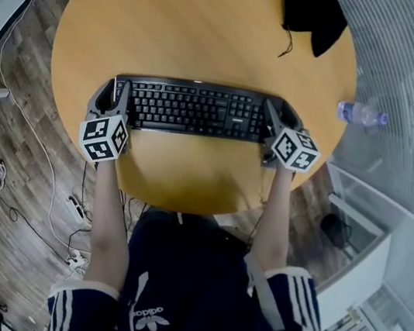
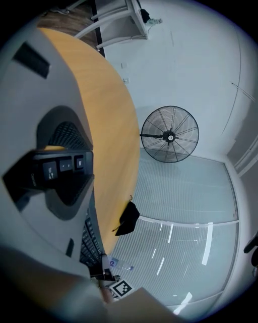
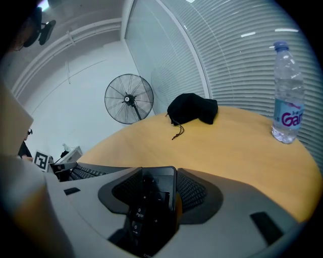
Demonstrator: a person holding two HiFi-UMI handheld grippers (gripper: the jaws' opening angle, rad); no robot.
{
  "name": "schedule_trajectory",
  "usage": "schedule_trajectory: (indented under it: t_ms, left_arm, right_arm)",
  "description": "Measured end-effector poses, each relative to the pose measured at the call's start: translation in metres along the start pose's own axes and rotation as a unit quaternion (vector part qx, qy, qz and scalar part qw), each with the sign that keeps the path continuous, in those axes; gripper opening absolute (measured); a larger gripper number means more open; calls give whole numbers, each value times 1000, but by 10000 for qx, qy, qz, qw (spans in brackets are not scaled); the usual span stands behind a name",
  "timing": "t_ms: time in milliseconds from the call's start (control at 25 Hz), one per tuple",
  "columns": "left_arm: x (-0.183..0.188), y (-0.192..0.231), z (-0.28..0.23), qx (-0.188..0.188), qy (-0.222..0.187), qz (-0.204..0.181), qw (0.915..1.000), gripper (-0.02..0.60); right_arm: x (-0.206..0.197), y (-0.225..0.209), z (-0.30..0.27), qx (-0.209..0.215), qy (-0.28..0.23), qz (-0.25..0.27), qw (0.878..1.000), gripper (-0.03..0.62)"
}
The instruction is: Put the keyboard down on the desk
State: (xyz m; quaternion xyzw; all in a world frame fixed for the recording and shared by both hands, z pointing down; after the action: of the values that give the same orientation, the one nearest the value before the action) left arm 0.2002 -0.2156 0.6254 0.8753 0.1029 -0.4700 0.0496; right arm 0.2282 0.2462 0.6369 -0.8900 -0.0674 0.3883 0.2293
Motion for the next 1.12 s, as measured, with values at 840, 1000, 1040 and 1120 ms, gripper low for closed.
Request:
schedule_trajectory:
  t_ms: [840, 1000, 1040, 1120]
  left_arm:
    - [0, -2, -6, 41, 244, -83, 9997, 144]
    - [5, -1, -2, 56, 163, -310, 9994, 144]
    - [10, -1, 0, 73, 81, -333, 9994, 144]
    - [20, 0, 6, 99, -104, -359, 9993, 143]
  right_arm:
    - [-5, 2, -3, -387, -148, 379, 9984, 199]
    - [1, 1, -1, -558, -217, 605, 9964, 199]
    - [5, 1, 3, -584, -277, 617, 9960, 199]
    - [15, 6, 10, -528, -456, 578, 9959, 199]
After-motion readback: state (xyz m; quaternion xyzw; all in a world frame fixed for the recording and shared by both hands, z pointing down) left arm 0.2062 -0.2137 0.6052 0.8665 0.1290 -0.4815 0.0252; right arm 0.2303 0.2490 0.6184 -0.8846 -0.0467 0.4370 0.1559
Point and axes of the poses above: the fingertips, and each gripper's own axes: z backward along the fingers, y to its left, x out of its top, the point moved 7 cm from there along z, backward along the fingers, and after that the axes turned 11 degrees about -z, right-handed, at the moved point
